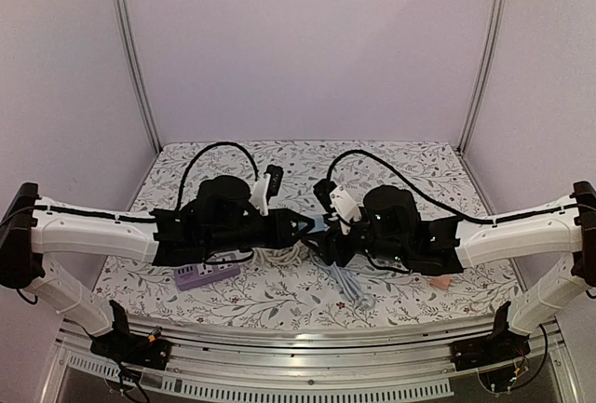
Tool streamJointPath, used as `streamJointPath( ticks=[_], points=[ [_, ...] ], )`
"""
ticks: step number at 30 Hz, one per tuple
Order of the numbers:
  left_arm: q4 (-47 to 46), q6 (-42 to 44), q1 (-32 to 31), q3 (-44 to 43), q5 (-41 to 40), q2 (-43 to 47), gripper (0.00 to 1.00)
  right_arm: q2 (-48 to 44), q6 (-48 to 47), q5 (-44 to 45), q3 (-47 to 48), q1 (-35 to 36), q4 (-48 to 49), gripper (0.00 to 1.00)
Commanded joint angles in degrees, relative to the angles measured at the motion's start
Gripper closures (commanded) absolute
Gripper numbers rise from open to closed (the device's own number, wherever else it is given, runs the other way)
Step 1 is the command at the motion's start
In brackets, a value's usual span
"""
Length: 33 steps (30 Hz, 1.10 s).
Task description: Insert the plug
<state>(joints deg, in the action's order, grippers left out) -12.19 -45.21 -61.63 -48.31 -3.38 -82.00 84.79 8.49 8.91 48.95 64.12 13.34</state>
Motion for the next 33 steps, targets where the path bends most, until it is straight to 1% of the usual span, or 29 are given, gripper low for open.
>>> streamJointPath(
  ticks=[1,2,12,18,23,24,28,30,33],
  points=[
    [-0.37,1.08,-0.95,2.19,0.97,1.49,1.00,-1.84,-0.49,-0.67,-1.39,0.70,4.54,0.39],
    [-0.01,1.31,-0.95,2.30,0.74,1.80,1.00,-1.78,-0.56,-0.77,-1.40,0.71,4.44,0.37],
    [4.02,4.22,-0.89,3.72,-2.77,6.77,1.00,-2.56,-0.65,-0.27,-2.78,0.67,4.10,0.02],
    [7.87,6.26,-0.53,3.97,-5.40,9.47,1.00,-2.37,-1.02,-0.82,-2.81,0.68,2.99,0.01],
    [11.92,8.42,0.01,3.57,-6.77,11.85,1.00,-2.45,-2.24,-3.89,-2.72,0.71,1.61,0.01],
    [14.60,8.96,0.08,3.36,-7.03,12.33,1.00,-2.44,-2.60,-4.24,-2.76,0.72,1.25,0.01],
    [20.24,10.74,0.18,2.32,-8.54,14.14,1.00,-2.22,-5.20,-6.19,-2.92,0.71,0.24,0.01],
    [22.11,11.30,0.27,2.18,-8.45,15.20,1.00,-1.97,-9.00,-8.12,-4.18,0.81,1.58,0.01],
    [23.85,11.73,0.28,2.13,-6.49,16.50,1.00,-1.49,-18.12,-8.19,-7.87,2.06,6.94,0.01]
  ],
)
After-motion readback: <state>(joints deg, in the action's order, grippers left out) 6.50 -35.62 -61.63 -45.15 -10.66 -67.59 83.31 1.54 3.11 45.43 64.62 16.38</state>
